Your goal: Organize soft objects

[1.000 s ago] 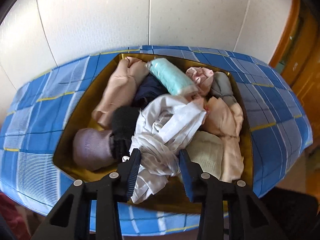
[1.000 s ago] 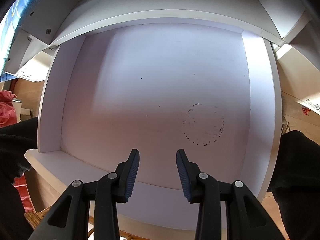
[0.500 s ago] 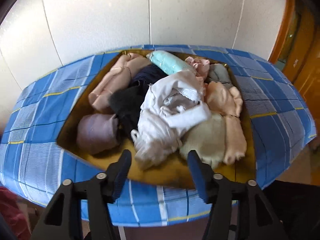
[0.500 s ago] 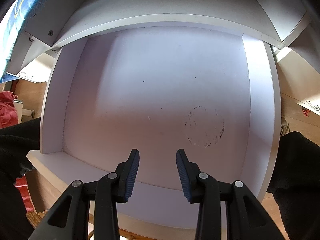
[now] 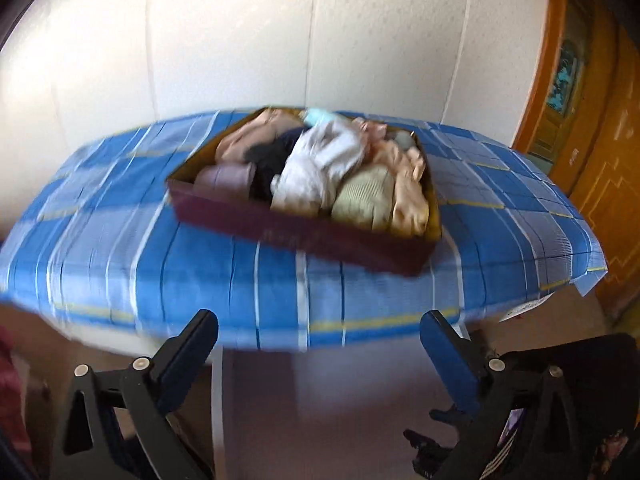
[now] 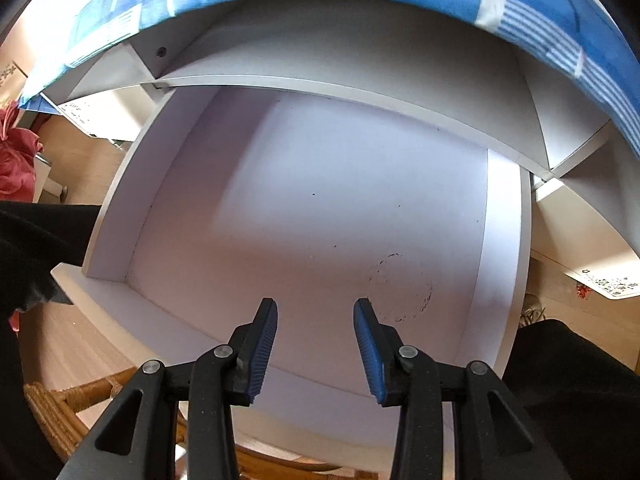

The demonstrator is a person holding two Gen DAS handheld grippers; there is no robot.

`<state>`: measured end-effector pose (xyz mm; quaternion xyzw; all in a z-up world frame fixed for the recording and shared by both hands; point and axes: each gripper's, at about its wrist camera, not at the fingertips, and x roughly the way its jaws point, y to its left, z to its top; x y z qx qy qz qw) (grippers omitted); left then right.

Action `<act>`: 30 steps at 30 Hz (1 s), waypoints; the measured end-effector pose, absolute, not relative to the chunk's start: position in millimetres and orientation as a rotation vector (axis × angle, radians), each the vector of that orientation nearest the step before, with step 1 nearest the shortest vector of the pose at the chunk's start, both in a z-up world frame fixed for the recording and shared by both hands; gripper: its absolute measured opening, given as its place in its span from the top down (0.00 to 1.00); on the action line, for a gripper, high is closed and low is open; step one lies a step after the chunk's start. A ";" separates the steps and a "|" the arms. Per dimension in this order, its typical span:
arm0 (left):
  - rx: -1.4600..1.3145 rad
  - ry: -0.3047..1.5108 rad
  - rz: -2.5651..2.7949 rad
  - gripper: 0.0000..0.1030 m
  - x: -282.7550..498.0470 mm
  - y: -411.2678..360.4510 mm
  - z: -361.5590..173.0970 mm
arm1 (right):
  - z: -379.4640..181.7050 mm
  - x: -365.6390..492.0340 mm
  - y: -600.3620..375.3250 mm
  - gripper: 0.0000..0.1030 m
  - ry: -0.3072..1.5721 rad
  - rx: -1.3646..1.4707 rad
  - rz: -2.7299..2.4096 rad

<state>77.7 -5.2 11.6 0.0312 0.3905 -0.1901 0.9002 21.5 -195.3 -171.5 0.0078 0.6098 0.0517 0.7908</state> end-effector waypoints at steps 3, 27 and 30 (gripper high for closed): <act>0.005 0.844 -0.365 0.01 60.8 5.0 -3.2 | -160.8 15.4 -198.0 0.59 1.295 0.031 0.104; -0.001 0.774 -0.208 0.01 -34.4 25.2 29.8 | 22.6 -73.4 -203.3 0.30 0.855 0.060 -0.008; 0.003 0.745 -0.196 0.00 -47.4 26.1 38.2 | 43.5 -88.0 -198.0 0.28 0.804 0.041 -0.017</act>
